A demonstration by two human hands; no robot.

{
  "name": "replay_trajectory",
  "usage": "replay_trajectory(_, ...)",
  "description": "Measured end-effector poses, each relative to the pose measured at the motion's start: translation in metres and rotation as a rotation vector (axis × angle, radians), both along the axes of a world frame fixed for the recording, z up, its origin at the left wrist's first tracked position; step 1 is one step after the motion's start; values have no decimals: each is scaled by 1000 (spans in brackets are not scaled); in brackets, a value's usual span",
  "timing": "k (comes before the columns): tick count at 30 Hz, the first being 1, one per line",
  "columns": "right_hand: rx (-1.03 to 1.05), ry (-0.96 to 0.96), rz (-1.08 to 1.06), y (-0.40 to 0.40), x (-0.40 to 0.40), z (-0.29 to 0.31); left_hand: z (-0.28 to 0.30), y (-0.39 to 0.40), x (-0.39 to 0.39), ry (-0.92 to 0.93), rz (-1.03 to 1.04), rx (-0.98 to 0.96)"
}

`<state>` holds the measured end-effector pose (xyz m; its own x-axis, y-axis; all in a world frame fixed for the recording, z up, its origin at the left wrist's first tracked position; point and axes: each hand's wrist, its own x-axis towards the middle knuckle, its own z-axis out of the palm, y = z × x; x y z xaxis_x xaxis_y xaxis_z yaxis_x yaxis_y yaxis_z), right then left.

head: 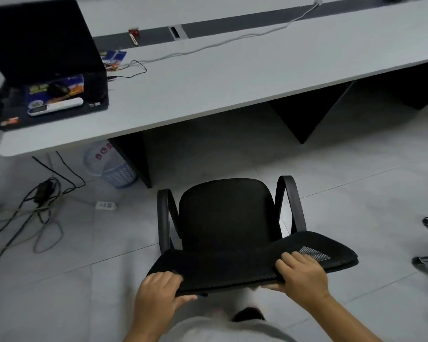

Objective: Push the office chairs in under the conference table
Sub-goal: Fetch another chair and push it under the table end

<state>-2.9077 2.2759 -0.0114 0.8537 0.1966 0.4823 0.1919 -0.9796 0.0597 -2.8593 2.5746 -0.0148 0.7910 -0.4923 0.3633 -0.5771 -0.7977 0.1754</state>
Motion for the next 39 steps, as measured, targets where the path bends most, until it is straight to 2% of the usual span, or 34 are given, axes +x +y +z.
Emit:
replay_trajectory(9,45,36,136,-56,21,0,10,-59,-32,86,208,212)
replay_trajectory(13,79,94,208,-89,15,-1,14,-90,-42,180,233,194)
replay_trajectory(16,90,73,183,-117,20,1,6,-105,-47,138,196,190)
replay_trajectory(21,-28,-1,228,-130,43,1,-4,-108,-45,-2,142,127)
replay_trajectory(26,-36,-56,241,-119,70,-5,2,-96,-11,-95,150,135)
replay_trajectory(33,-9,-98,211,-81,135,-2,3,-64,65,-136,191,142)
replay_trajectory(39,18,-84,153,-53,171,-9,3,-37,135,-153,118,171)
